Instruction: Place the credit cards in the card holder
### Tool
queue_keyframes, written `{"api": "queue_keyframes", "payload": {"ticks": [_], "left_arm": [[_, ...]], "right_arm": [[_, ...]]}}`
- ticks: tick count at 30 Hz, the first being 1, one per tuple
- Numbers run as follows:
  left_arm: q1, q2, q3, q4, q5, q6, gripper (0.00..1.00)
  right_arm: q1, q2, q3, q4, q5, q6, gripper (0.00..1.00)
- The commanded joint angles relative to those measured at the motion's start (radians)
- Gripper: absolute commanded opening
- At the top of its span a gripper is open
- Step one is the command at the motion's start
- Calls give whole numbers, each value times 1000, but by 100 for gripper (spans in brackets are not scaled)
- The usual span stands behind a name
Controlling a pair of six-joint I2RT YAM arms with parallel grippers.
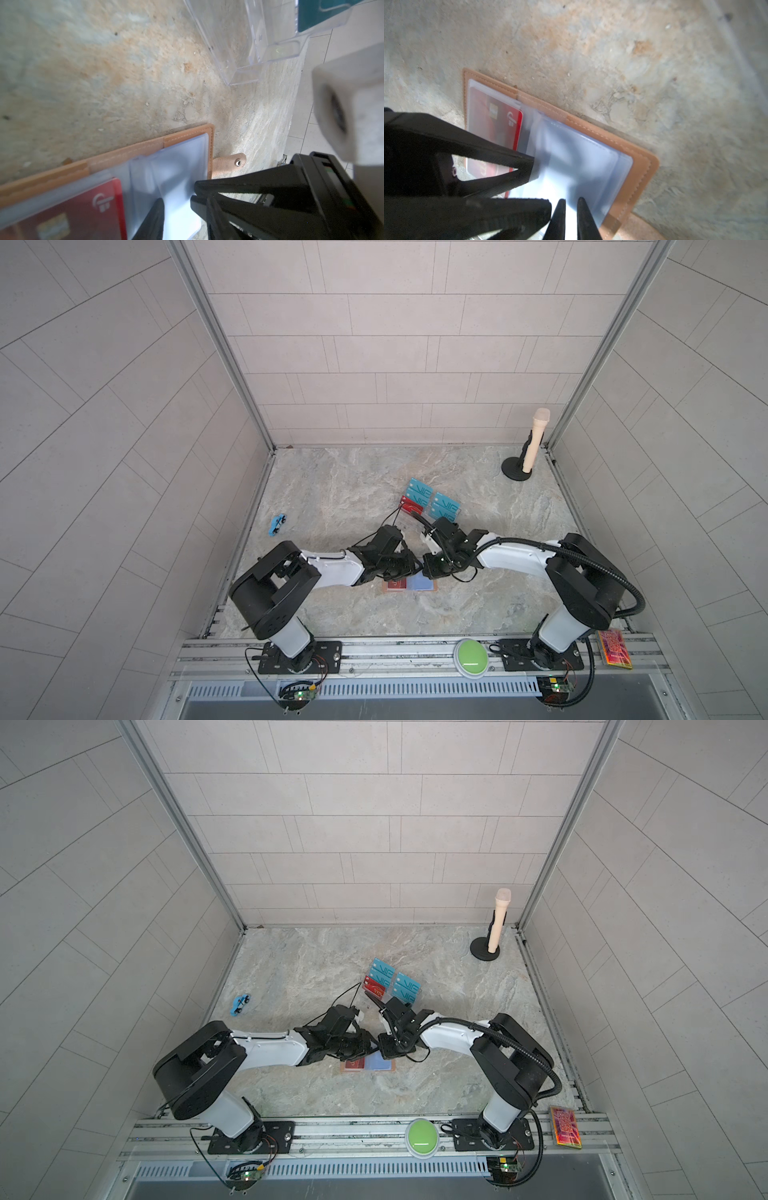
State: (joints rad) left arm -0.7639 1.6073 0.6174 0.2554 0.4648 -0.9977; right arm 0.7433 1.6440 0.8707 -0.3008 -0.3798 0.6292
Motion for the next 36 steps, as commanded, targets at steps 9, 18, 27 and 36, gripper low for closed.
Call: {"api": "queue_keyframes", "payload": {"ticks": [9, 18, 27, 36], "left_arm": [[13, 5, -82, 147, 29, -60, 37], [27, 16, -113, 186, 29, -54, 33], [31, 24, -122, 205, 31, -23, 20], [31, 43, -117, 240, 57, -16, 3]], "right_arm": [[1, -15, -21, -39, 33, 5, 14], [-4, -59, -39, -9, 41, 18, 14], [-15, -84, -30, -14, 53, 18, 13], [-20, -103, -34, -6, 62, 23, 13]]}}
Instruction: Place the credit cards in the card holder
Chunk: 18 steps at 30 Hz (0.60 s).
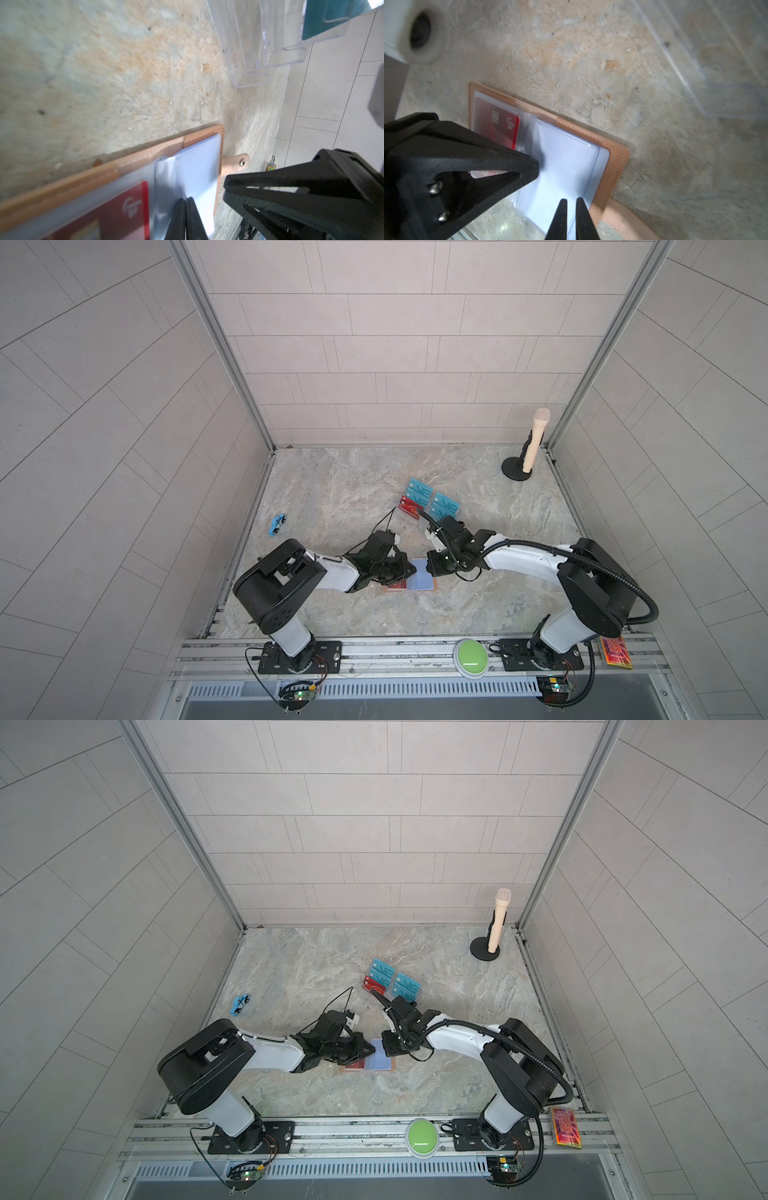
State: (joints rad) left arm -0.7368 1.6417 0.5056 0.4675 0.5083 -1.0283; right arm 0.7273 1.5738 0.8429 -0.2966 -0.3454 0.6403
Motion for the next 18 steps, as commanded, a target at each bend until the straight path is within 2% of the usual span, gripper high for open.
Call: {"api": "queue_keyframes", "payload": {"ticks": [1, 18], "left_arm": [[4, 6, -5, 28, 16, 16, 1], [20, -101, -45, -26, 13, 62, 1]], "right_arm": [[-6, -37, -6, -10, 26, 12, 13], [-57, -63, -52, 32, -16, 40, 13]]}}
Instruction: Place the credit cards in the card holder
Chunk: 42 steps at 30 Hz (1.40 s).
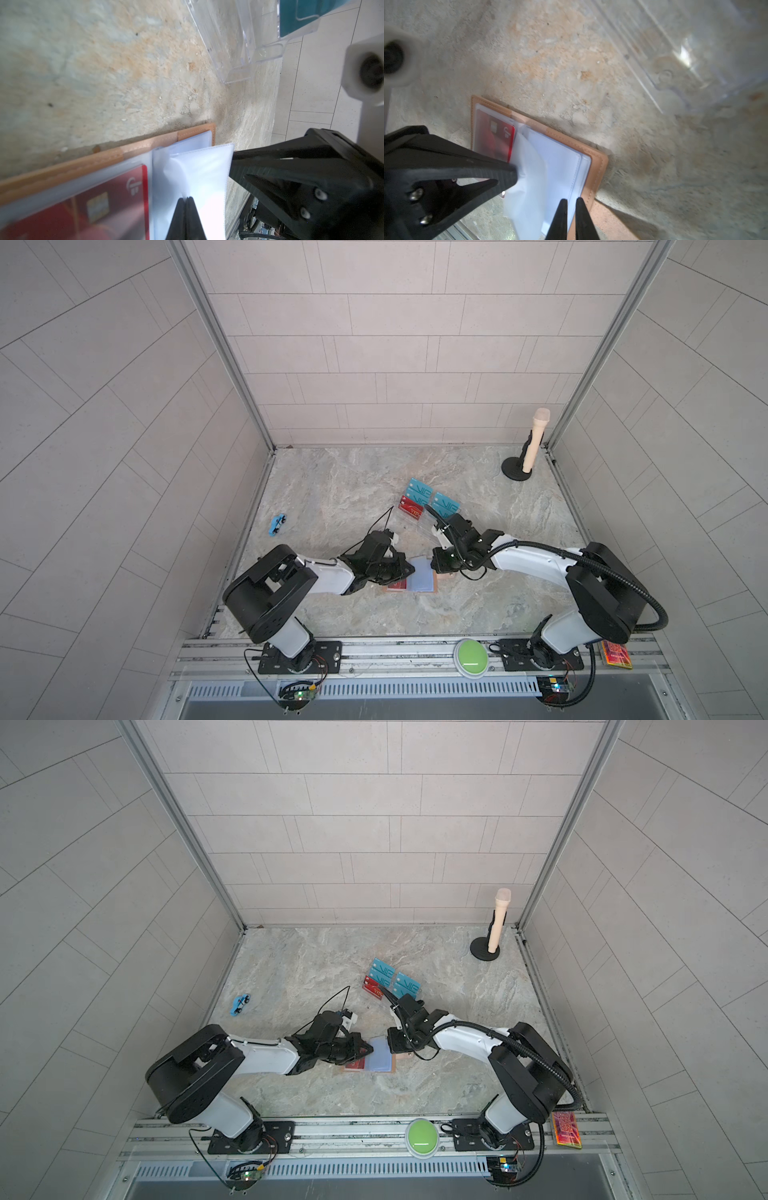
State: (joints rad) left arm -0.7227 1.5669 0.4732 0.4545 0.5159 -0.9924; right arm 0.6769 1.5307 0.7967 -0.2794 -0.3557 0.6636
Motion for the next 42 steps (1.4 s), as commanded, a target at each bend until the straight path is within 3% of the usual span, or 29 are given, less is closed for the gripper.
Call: {"api": "queue_keyframes", "payload": {"ticks": [1, 23, 25, 30, 33, 37, 39, 42], "left_arm": [[6, -29, -15, -12, 6, 28, 0], [9, -24, -45, 30, 33, 19, 4], [9, -25, -42, 23, 33, 19, 8], [9, -60, -32, 0, 30, 17, 32], [10, -92, -24, -70, 9, 23, 44], [9, -226, -11, -248, -97, 51, 47], [12, -299, 30, -443, -196, 94, 48], [21, -364, 45, -536, -250, 110, 45]], "right_arm": [[-6, -13, -5, 17, -14, 18, 13], [44, 72, 10, 136, -160, 26, 13], [46, 77, 11, 145, -171, 27, 13], [47, 89, 6, 170, -196, 27, 14], [47, 91, -9, 190, -207, 28, 14], [50, 83, -39, 245, -233, 47, 14], [59, 68, -54, 271, -236, 50, 14], [70, 66, -44, 275, -258, 50, 14]]}}
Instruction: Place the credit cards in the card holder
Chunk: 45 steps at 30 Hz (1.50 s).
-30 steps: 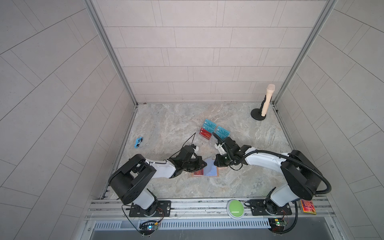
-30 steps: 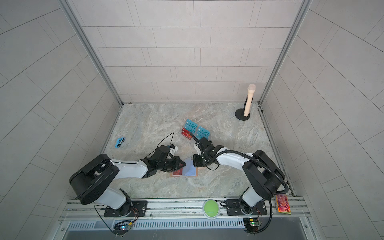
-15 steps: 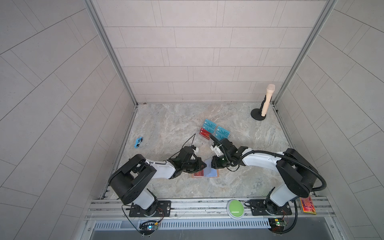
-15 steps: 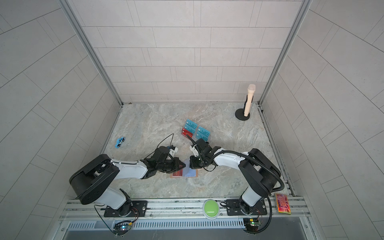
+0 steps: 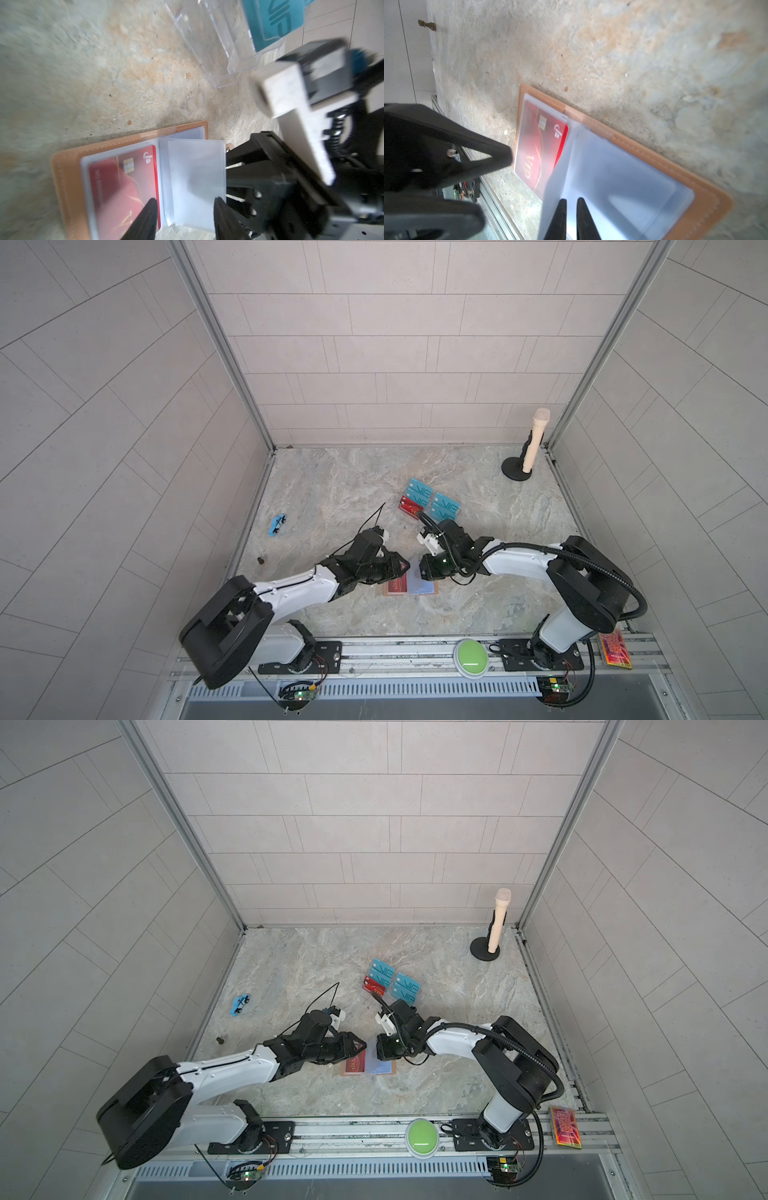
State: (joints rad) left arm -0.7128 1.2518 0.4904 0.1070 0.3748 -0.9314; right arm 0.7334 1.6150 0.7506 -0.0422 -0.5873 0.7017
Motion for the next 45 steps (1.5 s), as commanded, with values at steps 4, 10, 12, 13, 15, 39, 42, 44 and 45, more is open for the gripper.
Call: {"api": "queue_keyframes", "payload": {"ticks": [4, 10, 12, 13, 15, 39, 42, 44, 45], "left_arm": [[14, -84, 11, -200, -117, 50, 41], [23, -100, -11, -202, -96, 66, 37], [46, -110, -23, -192, -79, 62, 37], [63, -116, -38, -172, -58, 51, 37], [86, -121, -63, -139, -27, 31, 37], [88, -199, 33, -391, -381, 150, 40], [88, -190, 27, -345, -482, 163, 41], [88, -170, 64, -367, -520, 188, 42], [88, -165, 76, -377, -525, 199, 42]], "right_arm": [[41, -7, 22, 25, -24, 10, 14], [73, 21, 35, 65, -22, 35, 15], [75, 41, 38, 79, -20, 43, 15], [76, 51, 40, 85, -12, 49, 14], [80, 64, 39, 107, 5, 64, 15], [-70, 64, 635, -700, 197, -357, 28], [-105, 143, 771, -764, 264, -426, 34], [-119, 192, 850, -790, 296, -457, 37], [-125, 218, 891, -801, 310, -471, 37]]}}
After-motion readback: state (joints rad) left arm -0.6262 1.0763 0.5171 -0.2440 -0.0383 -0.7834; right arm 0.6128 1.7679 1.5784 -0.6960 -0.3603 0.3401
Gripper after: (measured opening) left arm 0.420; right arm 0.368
